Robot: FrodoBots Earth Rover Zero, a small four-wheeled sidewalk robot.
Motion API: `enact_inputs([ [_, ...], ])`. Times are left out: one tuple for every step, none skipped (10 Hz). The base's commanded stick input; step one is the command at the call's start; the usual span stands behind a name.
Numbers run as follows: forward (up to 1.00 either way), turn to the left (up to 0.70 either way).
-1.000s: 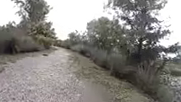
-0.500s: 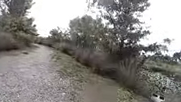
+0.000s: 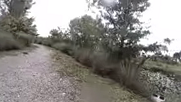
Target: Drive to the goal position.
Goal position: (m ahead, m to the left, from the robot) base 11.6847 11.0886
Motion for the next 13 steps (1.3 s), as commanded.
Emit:
enact_inputs([
  [0.00,0.49],
  [0.00,0.70],
  [0.00,0.70],
  [0.00,0.70],
  [0.00,0.70],
  [0.00,0.70],
  [0.00,0.70],
  [0.00,0.70],
  [0.00,0.70],
  [0.00,0.70],
  [0.00,0.70],
  [0.00,0.70],
  [0.00,0.70],
])
